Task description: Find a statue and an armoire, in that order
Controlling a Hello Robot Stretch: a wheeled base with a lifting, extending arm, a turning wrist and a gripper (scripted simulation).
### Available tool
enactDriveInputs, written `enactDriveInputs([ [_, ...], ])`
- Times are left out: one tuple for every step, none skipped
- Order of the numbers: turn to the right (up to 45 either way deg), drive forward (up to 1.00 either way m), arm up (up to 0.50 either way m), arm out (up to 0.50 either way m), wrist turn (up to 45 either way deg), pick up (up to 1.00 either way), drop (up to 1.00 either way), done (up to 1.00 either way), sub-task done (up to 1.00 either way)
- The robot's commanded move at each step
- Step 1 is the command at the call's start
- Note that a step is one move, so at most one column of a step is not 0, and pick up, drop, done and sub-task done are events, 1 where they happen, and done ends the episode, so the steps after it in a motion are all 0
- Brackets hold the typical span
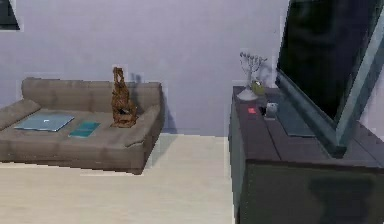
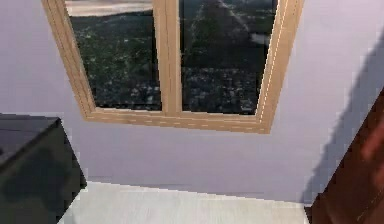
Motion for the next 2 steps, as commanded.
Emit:
enactDriveInputs([
  [0.0, 0.5, 0.0, 0.0, 0.0, 0.0, 0.0, 0.0, 0.0],
  [-45.0, 0.0, 0.0, 0.0, 0.0, 0.0, 0.0, 0.0, 0.0],
])
